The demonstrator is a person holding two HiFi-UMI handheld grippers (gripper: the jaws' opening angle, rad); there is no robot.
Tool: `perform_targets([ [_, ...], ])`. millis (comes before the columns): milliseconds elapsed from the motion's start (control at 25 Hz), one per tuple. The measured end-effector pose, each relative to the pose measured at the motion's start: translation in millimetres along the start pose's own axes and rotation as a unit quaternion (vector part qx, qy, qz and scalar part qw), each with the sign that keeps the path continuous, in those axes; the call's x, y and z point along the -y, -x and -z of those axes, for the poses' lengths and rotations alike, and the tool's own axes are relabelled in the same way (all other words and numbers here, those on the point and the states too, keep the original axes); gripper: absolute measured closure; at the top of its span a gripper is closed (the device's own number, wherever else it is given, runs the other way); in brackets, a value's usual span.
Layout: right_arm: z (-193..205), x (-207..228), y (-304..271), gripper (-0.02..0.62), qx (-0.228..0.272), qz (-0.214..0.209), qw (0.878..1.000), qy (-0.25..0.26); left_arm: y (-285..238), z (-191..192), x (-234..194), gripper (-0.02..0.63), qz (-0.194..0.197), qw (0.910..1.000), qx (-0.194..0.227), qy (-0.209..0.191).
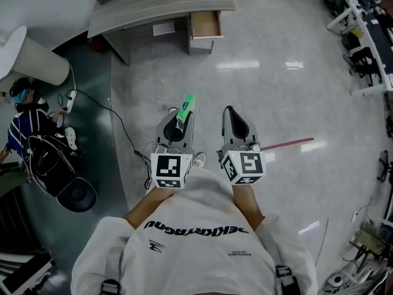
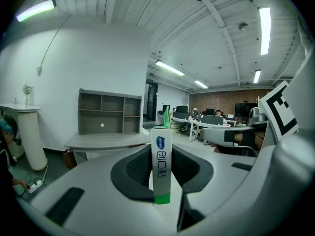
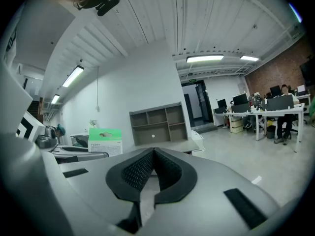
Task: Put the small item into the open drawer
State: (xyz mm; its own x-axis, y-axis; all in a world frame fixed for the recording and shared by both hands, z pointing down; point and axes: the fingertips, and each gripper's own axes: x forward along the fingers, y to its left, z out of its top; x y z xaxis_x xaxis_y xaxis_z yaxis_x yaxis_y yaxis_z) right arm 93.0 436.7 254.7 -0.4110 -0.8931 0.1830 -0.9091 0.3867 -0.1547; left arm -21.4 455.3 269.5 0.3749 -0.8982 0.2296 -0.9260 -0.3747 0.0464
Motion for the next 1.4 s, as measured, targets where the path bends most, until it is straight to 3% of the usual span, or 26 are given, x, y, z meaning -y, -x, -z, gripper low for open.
perform_targets([
  [320,-2.8,16.2,-53.5,0.563,-0.005,0.004,1.0,0.003,-50.5,4.0,-29.7,0.509,0.004,1.0,-0.002,0.006],
  [680,-24.1,48.6,-175.4,0.563,-0.012,0.033,0.999,0.011,-168.0,-28.1,-97.4,0.509,0.033,0.9993,0.01,0.015],
  [1080,-75.7,65.7,-279.2,0.563,-0.004,0.075,0.997,0.017,-269.4,-80.3,-148.4,0.509,0.101,0.9948,0.011,-0.004],
  [1400,-85.6,71.0,-349.7,0.563,-0.004,0.102,0.995,0.018,-326.7,-88.8,-194.7,0.509,0.132,0.9912,0.007,-0.008],
])
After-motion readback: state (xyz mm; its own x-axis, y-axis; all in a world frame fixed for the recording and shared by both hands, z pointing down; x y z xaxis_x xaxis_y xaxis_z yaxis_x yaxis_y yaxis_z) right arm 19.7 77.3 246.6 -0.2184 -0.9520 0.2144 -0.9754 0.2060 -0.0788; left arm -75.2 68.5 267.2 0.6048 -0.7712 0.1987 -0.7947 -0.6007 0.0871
